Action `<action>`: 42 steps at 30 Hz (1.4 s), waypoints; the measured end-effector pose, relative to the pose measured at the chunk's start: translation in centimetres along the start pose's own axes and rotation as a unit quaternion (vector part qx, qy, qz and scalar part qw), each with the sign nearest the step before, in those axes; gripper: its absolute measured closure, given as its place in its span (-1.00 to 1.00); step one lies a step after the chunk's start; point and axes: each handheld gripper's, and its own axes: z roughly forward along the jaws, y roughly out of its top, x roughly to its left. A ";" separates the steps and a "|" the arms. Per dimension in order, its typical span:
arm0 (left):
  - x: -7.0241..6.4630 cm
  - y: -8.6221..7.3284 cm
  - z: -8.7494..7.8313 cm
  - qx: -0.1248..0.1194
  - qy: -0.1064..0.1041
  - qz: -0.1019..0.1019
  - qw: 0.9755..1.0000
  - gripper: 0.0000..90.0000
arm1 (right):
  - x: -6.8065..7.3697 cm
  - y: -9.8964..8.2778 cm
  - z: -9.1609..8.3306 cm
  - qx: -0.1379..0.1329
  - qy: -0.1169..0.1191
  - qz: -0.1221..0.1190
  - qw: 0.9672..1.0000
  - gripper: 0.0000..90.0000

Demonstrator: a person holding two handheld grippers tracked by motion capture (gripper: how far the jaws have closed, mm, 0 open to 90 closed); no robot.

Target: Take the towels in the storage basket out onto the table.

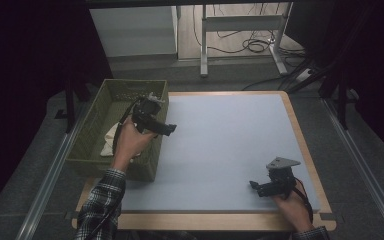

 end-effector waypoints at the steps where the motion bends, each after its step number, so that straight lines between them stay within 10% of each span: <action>1: 0.7 -0.2 -0.2 0.001 0.005 -0.007 1.000 -0.97 | 0.0 0.0 0.0 0.000 0.000 0.000 1.000 -0.96; 29: 9.5 -4.9 1.8 0.052 0.042 -0.098 0.993 -0.98 | 0.0 0.0 0.0 0.000 0.000 0.000 1.000 -0.96; 40: 11.5 -6.3 4.8 0.136 0.055 -0.126 0.981 -0.97 | 0.0 0.0 0.0 0.000 0.000 0.000 1.000 -0.96; 42: 12.2 -6.8 5.6 0.160 0.058 -0.137 0.976 -0.97 | 0.0 0.0 0.0 -0.001 0.000 0.000 1.000 -0.96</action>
